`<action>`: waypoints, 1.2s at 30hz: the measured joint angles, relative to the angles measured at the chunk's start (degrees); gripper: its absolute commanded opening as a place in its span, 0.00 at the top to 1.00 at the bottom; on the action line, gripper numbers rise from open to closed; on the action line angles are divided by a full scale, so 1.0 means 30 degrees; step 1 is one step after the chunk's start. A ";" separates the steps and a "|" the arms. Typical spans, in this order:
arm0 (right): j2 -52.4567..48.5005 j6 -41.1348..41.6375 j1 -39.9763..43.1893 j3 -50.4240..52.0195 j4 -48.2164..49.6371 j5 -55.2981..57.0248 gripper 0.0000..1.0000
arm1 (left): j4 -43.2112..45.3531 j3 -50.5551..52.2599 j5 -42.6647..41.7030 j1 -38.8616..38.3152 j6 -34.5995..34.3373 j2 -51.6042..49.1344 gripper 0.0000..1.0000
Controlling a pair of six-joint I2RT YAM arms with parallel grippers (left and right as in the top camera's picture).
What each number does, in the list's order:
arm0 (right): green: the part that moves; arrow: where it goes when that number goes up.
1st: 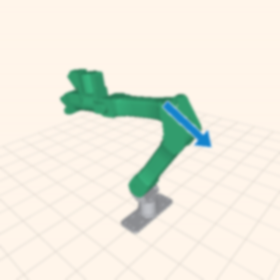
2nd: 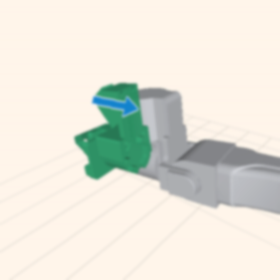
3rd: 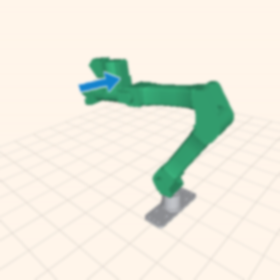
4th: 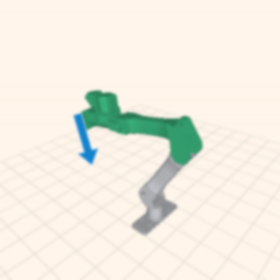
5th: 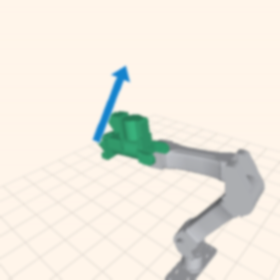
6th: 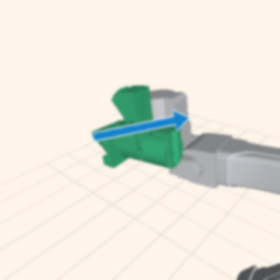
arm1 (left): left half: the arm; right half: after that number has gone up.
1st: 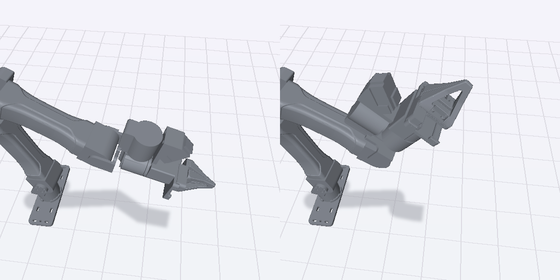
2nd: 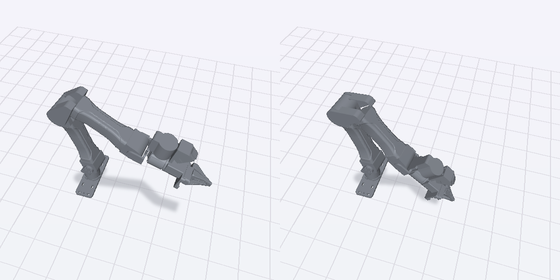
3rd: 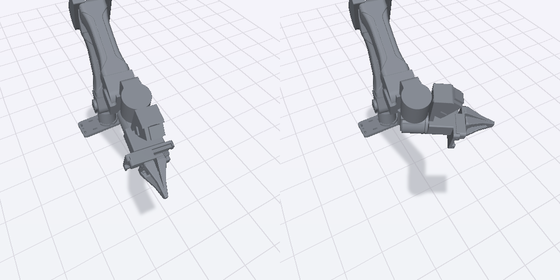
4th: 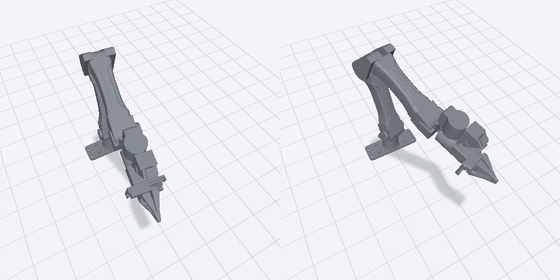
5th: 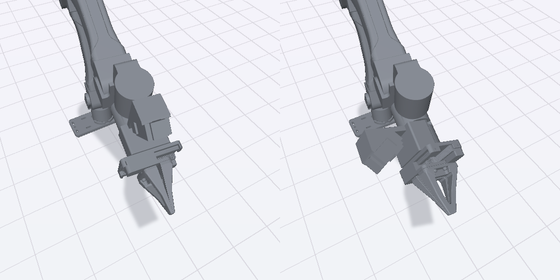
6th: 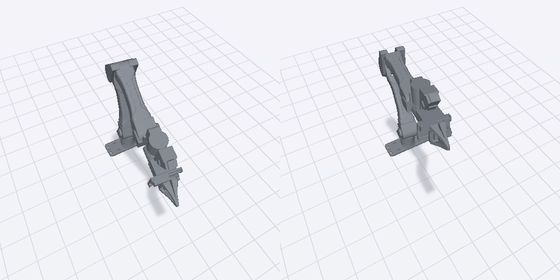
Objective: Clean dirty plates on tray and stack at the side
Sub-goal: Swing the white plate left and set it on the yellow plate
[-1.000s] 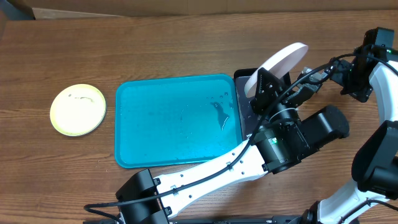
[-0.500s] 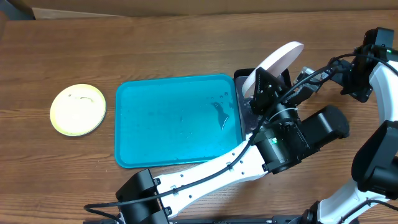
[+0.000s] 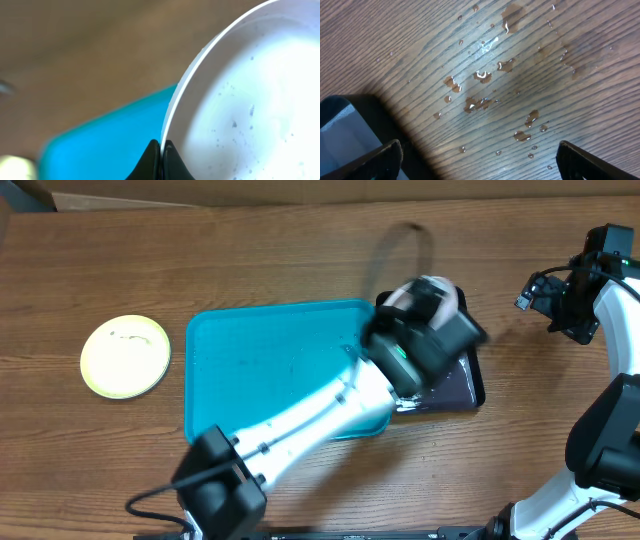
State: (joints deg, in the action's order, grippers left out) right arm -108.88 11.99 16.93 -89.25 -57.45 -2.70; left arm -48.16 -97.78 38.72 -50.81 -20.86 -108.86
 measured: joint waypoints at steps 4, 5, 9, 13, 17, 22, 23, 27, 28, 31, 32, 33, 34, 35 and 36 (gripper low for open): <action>0.0000 -0.0007 0.0000 0.0000 0.0000 -0.0007 0.00 | -0.0233 0.0044 -0.7847 0.4065 -0.1239 0.0000 0.96; 0.0000 -0.0007 0.0000 0.0000 0.0000 -0.0007 0.00 | -0.0350 0.0044 -0.9493 0.4925 -0.1428 0.0000 0.96; 0.0000 0.0000 0.0000 0.0000 -0.0007 -0.0007 0.00 | -0.1501 0.0051 -1.6036 0.9245 -0.1698 0.0000 0.96; 0.0000 0.0000 0.0000 0.0000 0.0007 -0.0015 0.00 | -0.3147 0.0051 -1.9577 1.3508 -0.1421 0.0000 0.96; 0.0000 0.0000 0.0000 0.0000 0.0000 -0.0015 0.00 | -0.4954 0.0058 -1.9110 1.8156 -0.0474 0.0000 0.95; 0.0000 -0.0007 0.0000 0.0000 -0.0007 -0.0007 0.00 | -0.6484 0.0066 -1.6160 2.2768 -0.0117 0.0000 0.96; 0.0000 -0.0007 0.0000 0.0000 -0.0007 -0.0007 0.00 | -0.6674 0.0066 -1.5773 2.3671 -0.0109 0.0000 0.96; 0.0000 -0.0007 0.0000 0.0000 0.0007 -0.0007 0.00 | -0.6892 0.0073 -1.4848 2.6695 -0.0117 0.0000 0.96; 0.0000 -0.0007 0.0000 0.0000 -0.0007 -0.0007 0.00 | -0.6878 0.0087 -1.4710 2.7328 -0.0124 0.0000 0.96; 0.0000 0.0000 0.0000 0.0000 -0.0007 -0.0015 0.00 | -0.6790 0.0277 -1.4520 2.8924 -0.0138 0.0000 0.96; 0.0000 -0.0007 0.0000 0.0000 0.0000 -0.0015 0.00 | -0.6666 0.0481 -1.4404 2.9470 -0.0146 0.0000 0.96; 0.0000 -0.0007 0.0000 0.0000 -0.0007 -0.0007 0.00 | -0.6477 0.0729 -1.4353 2.9827 -0.0153 0.0000 0.96; 0.0000 -0.0007 0.0000 0.0000 0.0000 -0.0015 0.00 | -0.6171 0.1122 -1.4287 3.0141 -0.0189 0.0022 0.96; 0.0000 -0.0007 0.0000 0.0000 -0.0007 -0.0015 0.00 | -0.5814 0.1545 -1.4236 3.0374 -0.0211 0.0029 0.96; 0.0000 0.0000 0.0000 0.0000 -0.0007 -0.0007 0.00 | -0.5442 0.2040 -1.4229 3.0549 -0.0284 0.0029 0.96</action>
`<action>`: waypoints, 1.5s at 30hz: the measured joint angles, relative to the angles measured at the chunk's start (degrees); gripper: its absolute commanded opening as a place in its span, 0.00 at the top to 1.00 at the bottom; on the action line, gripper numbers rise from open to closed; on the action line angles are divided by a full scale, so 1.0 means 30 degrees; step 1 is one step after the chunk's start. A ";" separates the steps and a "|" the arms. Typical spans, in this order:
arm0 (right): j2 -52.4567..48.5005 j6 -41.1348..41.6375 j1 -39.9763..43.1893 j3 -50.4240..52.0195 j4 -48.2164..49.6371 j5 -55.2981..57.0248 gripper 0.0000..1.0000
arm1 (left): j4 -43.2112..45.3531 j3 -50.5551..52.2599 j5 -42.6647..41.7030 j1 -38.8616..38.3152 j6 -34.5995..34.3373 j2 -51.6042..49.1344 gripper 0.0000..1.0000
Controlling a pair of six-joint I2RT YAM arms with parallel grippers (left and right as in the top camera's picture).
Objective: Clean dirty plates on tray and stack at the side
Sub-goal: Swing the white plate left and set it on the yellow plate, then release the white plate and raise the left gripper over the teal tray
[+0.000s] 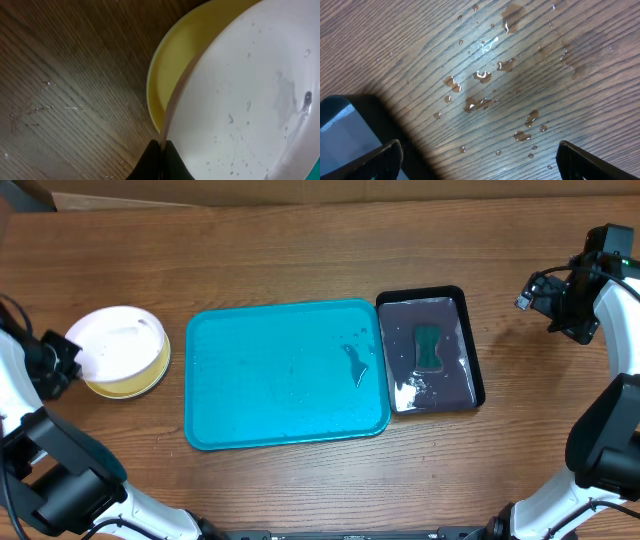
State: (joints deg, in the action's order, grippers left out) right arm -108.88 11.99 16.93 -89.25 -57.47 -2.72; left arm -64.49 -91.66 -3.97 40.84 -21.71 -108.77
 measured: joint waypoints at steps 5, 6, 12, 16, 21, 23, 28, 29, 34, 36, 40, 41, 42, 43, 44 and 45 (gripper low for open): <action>0.0000 -0.0007 0.0000 0.0000 -0.0007 -0.0015 0.00 | 0.1770 0.1865 -0.0131 0.0131 -0.0175 -0.0007 0.76; 0.0000 0.0000 0.0000 0.0000 0.0000 0.0000 0.00 | 0.1953 0.1923 -0.0321 0.0131 -0.0211 -0.0007 0.66; 0.0000 -0.0007 0.0000 0.0000 0.0000 -0.0007 0.00 | 0.1974 0.1916 -0.3337 0.0131 0.0270 0.0000 0.38; 0.0000 0.0000 0.0000 0.0000 0.0007 -0.0007 0.00 | 0.1501 0.1916 -0.6244 -0.0342 0.1100 0.0000 0.38; 0.0000 0.0000 0.0000 0.0000 0.0000 0.0000 0.00 | 0.1268 0.1916 -0.8109 -0.2572 0.1996 0.0000 0.36; 0.0000 0.0000 0.0000 0.0000 0.0000 -0.0007 0.00 | 0.1231 0.1916 -0.8160 -0.4000 0.2361 0.0000 0.00; 0.0000 -0.0007 0.0000 0.0000 0.0007 0.0000 0.00 | 0.1421 0.1916 -0.7140 -0.7868 0.2448 0.0000 0.00; 0.0000 -0.0007 0.0000 0.0000 0.0007 0.0000 0.00 | 0.1545 0.1916 -0.6929 -0.8641 0.2448 0.0000 0.00; 0.0000 -0.0007 0.0000 0.0000 0.0000 0.0000 0.00 | 0.2113 0.1916 -0.6411 -1.2313 0.2455 0.0000 0.00; 0.0000 -0.0007 0.0000 0.0000 0.0007 -0.0007 0.00 | 0.2142 0.1916 -0.6295 -1.3515 0.2455 0.0000 0.00; 0.0000 -0.0007 0.0000 0.0000 0.0000 -0.0007 0.00 | 0.2149 0.1916 -0.6156 -1.5001 0.2455 0.0000 0.00; 0.0000 -0.0007 0.0000 0.0000 0.0007 0.0000 0.00 | 0.2149 0.1916 -0.6156 -1.5234 0.2455 0.0000 0.00; 0.0000 -0.0007 0.0000 0.0000 0.0007 -0.0007 0.00 | 0.2149 0.1916 -0.6156 -1.5467 0.2455 0.0000 0.00; 0.0000 -0.0007 0.0000 0.0000 0.0007 -0.0007 0.00 | 0.2149 0.1916 -0.6156 -1.5693 0.2455 0.0000 0.00; 0.0000 -0.0007 0.0000 0.0000 0.0000 -0.0007 0.00 | 0.2149 0.1916 -0.6156 -1.5861 0.2455 0.0000 0.00; 0.0000 -0.0007 0.0000 0.0000 0.0000 -0.0007 0.00 | 0.2149 0.1916 -0.6149 -1.5999 0.2455 0.0000 0.00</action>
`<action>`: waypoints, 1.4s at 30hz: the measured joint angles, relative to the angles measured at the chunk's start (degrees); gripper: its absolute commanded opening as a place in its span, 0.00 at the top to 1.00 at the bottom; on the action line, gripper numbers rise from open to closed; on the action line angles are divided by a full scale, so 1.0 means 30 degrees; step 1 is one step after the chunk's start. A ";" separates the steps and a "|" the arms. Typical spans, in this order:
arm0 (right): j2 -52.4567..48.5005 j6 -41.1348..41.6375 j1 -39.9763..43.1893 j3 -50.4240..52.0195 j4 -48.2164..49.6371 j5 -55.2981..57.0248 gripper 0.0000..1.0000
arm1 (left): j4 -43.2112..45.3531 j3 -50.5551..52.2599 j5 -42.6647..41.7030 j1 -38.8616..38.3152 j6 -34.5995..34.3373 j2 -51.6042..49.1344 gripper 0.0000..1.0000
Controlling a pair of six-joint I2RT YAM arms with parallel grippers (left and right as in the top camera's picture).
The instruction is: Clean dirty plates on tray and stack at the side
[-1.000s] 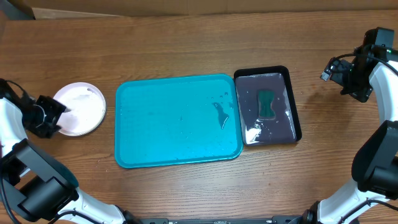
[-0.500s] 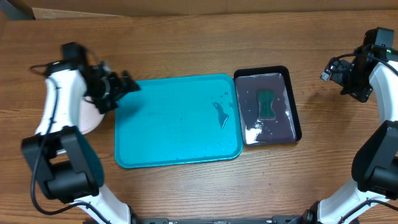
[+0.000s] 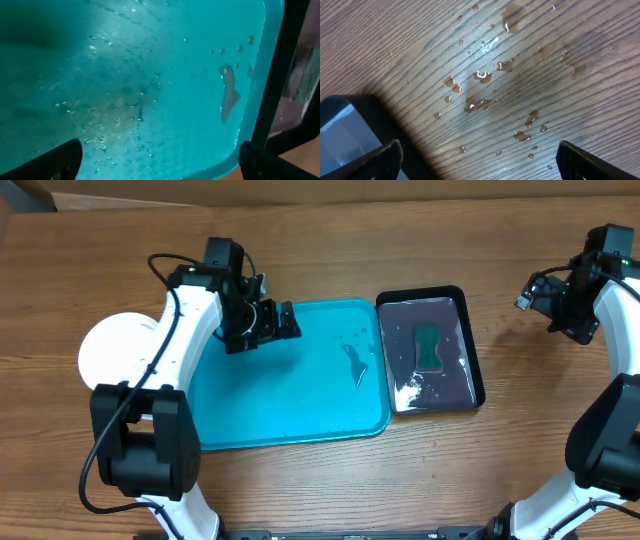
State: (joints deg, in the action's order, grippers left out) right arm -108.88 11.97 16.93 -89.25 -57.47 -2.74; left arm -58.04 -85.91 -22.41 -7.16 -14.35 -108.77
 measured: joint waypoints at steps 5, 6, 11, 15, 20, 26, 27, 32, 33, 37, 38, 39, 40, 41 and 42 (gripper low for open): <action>0.0000 0.0000 0.0000 0.0000 0.0000 0.0007 0.00 | 0.0000 0.0000 0.0066 -0.0160 0.0000 0.0000 0.00; 0.0000 0.0007 0.0000 0.0000 0.0000 0.0000 0.00 | -0.0007 0.0000 0.0066 -0.0160 0.0000 0.0000 0.00; -0.0015 0.0000 -0.0007 0.0000 0.0007 0.0000 0.00 | 0.0000 0.0000 0.0066 -0.0160 0.0000 0.0000 0.00; -0.0117 0.0007 -0.0131 0.0000 0.0000 0.0007 0.00 | 0.0000 0.0000 0.0066 -0.0160 0.0000 0.0000 0.00; 0.0401 0.0000 -0.1435 0.0000 -0.0015 0.0066 0.00 | 0.0000 0.0000 0.0087 -0.0160 0.0000 0.0000 0.00; 0.4830 0.0000 -0.5872 0.0015 0.0073 0.0066 0.00 | -0.0007 0.0000 0.0131 -0.0160 0.0000 0.0000 0.00; 0.5719 0.0000 -0.6659 0.0007 0.0109 0.0058 0.00 | 0.0000 0.0000 0.0124 -0.0160 0.0000 0.0000 0.00; 1.1016 0.0000 -1.1613 0.0000 0.0146 -0.0175 0.00 | -0.0007 0.0000 0.0124 -0.0160 0.0000 0.0000 0.00; 1.1737 0.0007 -1.2131 -0.0007 0.0146 -0.0182 0.00 | 0.0000 0.0000 0.0131 -0.0160 0.0000 0.0000 0.00; 1.5220 -0.0066 -1.3457 -0.0007 0.0146 -0.0226 0.00 | -0.0007 0.0000 0.0131 -0.0160 0.0000 0.0000 0.00; 1.6028 -0.0131 -1.3449 -0.0007 0.0160 -0.0131 0.00 | 0.0000 0.0000 0.0124 -0.0160 0.0000 0.0000 0.00; 1.6699 -0.0226 -1.3413 -0.0007 0.0146 0.0029 0.00 | -0.0007 0.0000 0.0124 -0.0160 0.0000 0.0000 0.00; 1.7537 -0.0372 -1.3362 -0.0007 0.0138 0.0219 0.00 | 0.0000 0.0000 0.0124 -0.0160 0.0000 0.0000 0.00; 1.8396 -0.0525 -1.3238 -0.0007 0.0153 0.0386 0.00 | 0.0000 0.0000 0.0124 -0.0160 0.0000 0.0000 0.00; 1.9059 -0.0656 -1.3100 -0.0007 0.0146 0.0481 0.00 | 0.0000 0.0000 0.0131 -0.0160 0.0000 0.0000 0.00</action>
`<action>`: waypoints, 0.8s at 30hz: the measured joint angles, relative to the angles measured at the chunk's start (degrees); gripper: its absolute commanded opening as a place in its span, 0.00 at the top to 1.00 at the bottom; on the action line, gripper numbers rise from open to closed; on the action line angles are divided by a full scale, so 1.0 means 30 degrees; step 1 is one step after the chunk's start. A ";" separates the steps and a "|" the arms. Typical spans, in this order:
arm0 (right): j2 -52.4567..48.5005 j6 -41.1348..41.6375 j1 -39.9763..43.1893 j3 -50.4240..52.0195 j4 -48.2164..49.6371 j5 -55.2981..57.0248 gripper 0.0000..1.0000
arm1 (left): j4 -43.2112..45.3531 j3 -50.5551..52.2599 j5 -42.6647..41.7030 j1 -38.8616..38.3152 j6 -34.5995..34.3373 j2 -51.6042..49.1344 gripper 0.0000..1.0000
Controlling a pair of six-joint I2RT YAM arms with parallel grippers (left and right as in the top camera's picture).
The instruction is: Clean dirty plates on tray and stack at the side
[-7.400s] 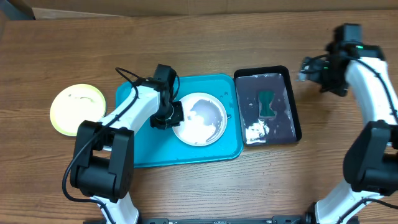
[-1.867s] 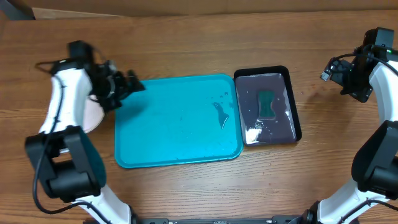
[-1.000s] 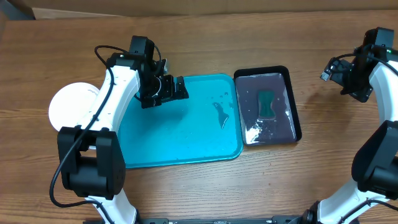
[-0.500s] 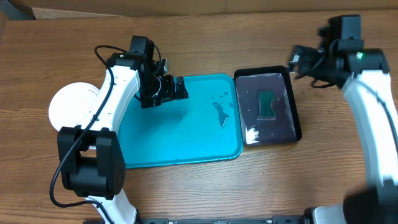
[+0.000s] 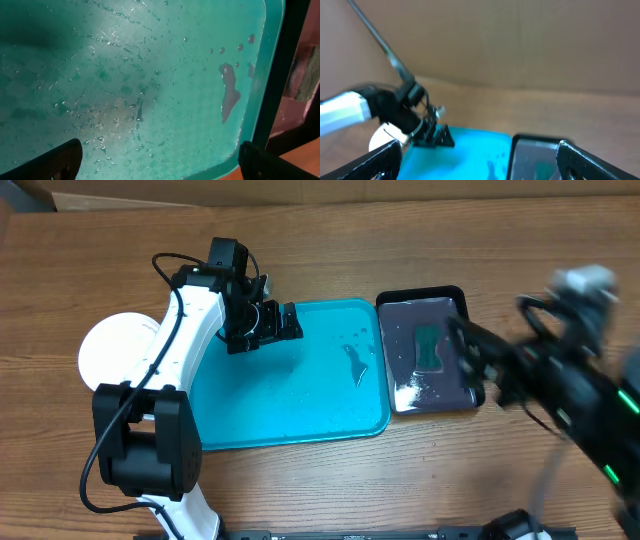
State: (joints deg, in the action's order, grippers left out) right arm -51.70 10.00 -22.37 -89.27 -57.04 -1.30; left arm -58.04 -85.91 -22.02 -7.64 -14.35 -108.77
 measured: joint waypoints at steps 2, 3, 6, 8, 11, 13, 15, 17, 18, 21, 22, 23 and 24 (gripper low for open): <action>0.1472 -0.0277 0.0561 0.0007 -0.0007 0.0153 0.00 | 0.0000 0.0000 0.0000 0.0000 0.0000 0.0000 0.00; 0.2208 -0.0357 0.0889 0.0066 0.0066 0.0226 0.00 | 0.0000 0.0000 0.0000 0.0000 0.0000 0.0000 0.00; 0.4517 -0.0510 0.1916 0.0954 0.0860 0.0299 0.00 | 0.0000 0.0000 -0.0007 0.0000 0.0000 0.0000 0.00; 0.6091 -0.0590 0.2543 0.2142 0.1800 0.0313 0.00 | 0.0000 0.0000 -0.0007 0.0000 0.0000 0.0000 0.00; 0.8131 -0.0699 0.3322 0.4379 0.3621 0.0372 0.00 | 0.0000 0.0000 0.0000 0.0000 0.0000 0.0000 0.00; 0.9420 -0.0721 0.3759 0.6324 0.5238 0.0372 0.00 | 0.0007 0.0000 0.0000 0.0000 0.0000 0.0000 0.00; 1.0630 -0.0750 0.3985 0.8561 0.7366 0.0357 0.00 | 0.0007 0.0000 0.0000 0.0000 0.0000 0.0000 0.00; 1.1599 -0.0794 0.4080 1.0608 0.9821 0.0197 0.00 | 0.0000 0.0000 0.0000 0.0000 0.0000 0.0000 0.00; 1.2080 -0.0794 0.4087 1.1795 1.1351 0.0080 0.00 | 0.0000 0.0000 0.0000 0.0000 0.0000 0.0000 0.00; 1.3318 -0.0823 0.4087 1.5096 1.6036 -0.0313 0.00 | 0.0007 0.0000 0.0000 0.0000 0.0000 0.0000 0.00; 1.3639 -0.0831 0.4087 1.5977 1.7238 -0.0430 0.00 | 0.0007 0.0000 0.0000 0.0000 0.0000 0.0000 0.00; 1.3967 -0.0845 0.4087 1.6983 1.8484 -0.0525 0.00 | 0.0000 0.0000 0.0000 0.0000 0.0000 0.0000 0.00; 1.4294 -0.0838 0.4087 1.8039 1.9912 -0.0612 0.00 | 0.0000 0.0000 0.0000 0.0000 0.0000 0.0000 0.00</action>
State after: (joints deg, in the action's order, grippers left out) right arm -8.82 7.49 -10.11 -35.16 2.70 -3.14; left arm -58.04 -85.91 -22.02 -7.64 -14.35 -108.77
